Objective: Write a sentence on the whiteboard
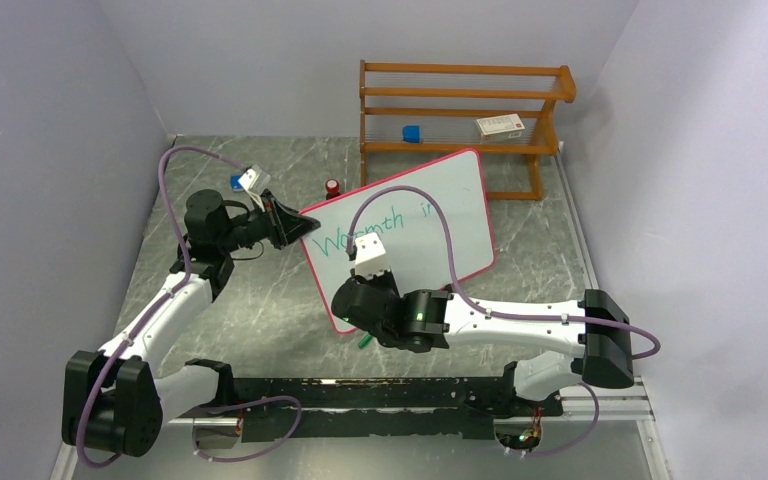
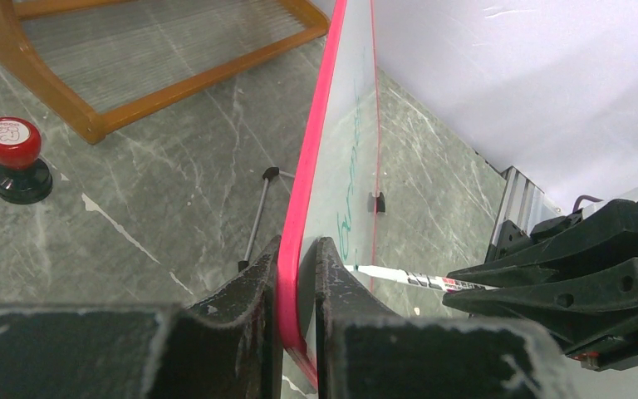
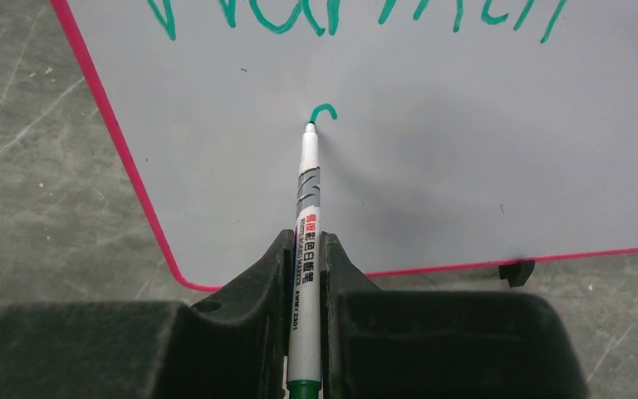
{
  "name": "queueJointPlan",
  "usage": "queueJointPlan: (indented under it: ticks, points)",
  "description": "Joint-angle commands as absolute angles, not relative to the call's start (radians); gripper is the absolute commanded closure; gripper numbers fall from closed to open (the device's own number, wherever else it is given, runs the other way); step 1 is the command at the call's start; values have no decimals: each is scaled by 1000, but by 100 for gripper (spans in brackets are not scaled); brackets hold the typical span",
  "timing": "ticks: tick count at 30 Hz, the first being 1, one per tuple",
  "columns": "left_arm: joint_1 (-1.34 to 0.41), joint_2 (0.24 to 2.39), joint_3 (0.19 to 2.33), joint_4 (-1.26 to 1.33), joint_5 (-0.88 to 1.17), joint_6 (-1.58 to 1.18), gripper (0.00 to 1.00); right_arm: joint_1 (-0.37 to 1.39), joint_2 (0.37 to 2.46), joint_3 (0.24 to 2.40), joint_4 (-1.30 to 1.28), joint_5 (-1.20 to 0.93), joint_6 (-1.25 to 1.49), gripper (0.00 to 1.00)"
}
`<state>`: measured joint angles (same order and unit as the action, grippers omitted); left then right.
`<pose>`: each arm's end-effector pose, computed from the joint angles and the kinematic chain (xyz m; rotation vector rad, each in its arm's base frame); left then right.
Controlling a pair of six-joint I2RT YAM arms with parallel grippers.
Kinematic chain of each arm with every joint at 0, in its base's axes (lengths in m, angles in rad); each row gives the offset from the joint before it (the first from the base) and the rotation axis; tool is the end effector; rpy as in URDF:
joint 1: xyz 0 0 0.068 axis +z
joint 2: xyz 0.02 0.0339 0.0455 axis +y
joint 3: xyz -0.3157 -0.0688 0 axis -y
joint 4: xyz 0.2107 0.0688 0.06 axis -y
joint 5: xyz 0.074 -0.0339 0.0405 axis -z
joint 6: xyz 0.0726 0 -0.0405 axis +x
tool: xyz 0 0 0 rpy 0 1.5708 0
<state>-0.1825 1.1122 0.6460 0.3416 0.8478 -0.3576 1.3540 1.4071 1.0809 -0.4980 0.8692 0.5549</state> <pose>0.2030 -0.0928 0.3403 0.5114 1.7047 -1.1084 0.1121 0.2512 0.3256 -0.4503 2.0163 0.1042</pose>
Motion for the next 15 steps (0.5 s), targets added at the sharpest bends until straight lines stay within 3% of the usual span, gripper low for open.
queueJointPlan:
  ticks: [1,15]
  points:
    - [-198,1120,624,222,809,-234,95,1347,1432,1074,-532,842,604,100]
    - [-198,1118,624,220,806,-234,95,1360,1433,1037,-580,816,664,100]
